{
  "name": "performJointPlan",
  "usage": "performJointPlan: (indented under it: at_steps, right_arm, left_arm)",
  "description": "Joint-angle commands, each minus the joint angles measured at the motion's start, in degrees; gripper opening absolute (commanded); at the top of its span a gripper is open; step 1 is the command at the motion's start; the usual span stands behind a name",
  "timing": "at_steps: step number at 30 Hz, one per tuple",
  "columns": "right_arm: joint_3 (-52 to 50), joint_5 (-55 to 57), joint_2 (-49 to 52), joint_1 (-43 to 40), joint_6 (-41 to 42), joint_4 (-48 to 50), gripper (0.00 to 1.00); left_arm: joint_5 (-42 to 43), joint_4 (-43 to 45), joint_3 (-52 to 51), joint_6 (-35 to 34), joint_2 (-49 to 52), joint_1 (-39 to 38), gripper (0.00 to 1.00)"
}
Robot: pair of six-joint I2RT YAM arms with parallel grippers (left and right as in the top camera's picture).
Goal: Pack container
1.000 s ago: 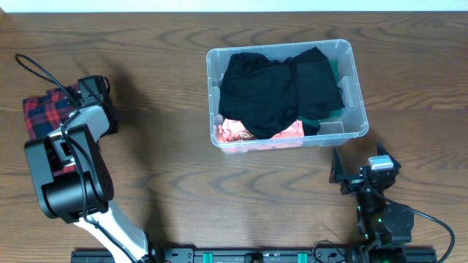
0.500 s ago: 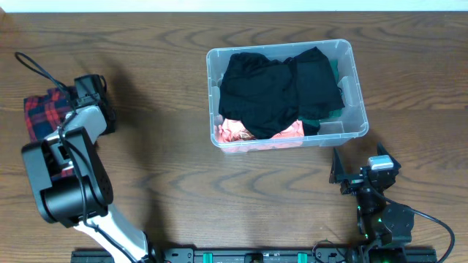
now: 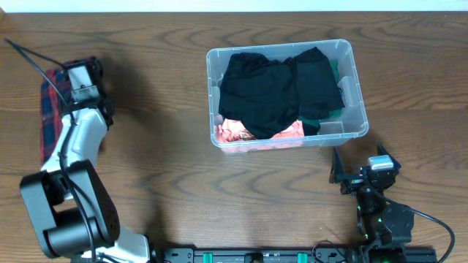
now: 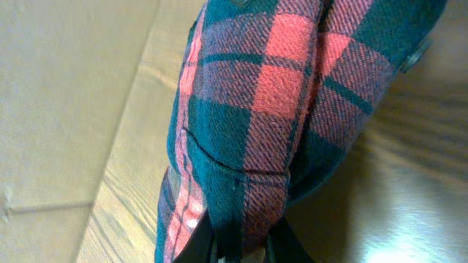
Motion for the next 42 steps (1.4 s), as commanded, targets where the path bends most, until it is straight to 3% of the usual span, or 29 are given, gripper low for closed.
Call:
performJointPlan:
  at_steps: [1,11,19,27,42]
  right_arm:
    - [-0.1,0.4,-0.2,-0.3,-0.7,-0.2,0.99]
    - [-0.1,0.4,-0.2,-0.3,-0.7,-0.2,0.99]
    - [-0.1,0.4,-0.2,-0.3,-0.7,-0.3,0.99]
    - [-0.1,0.4,-0.2,-0.3,-0.7,-0.3,0.99]
    - [-0.1,0.4,-0.2,-0.3,-0.7,-0.3,0.99]
  left_arm:
    - [-1.0,2.0,0.1,4.5,-3.9,-2.6,0.06]
    - [-0.9,6.7,0.1,15.8,-13.3,-18.3,0.06]
    - [4.0,7.8,0.3,19.2,-20.0,-36.4,0.06]
    - [12.4,9.2,0.3,19.1,-20.2,-50.4,0.06]
    - [17.7,11.8,0.3,19.1,-14.0,-58.1,0.06]
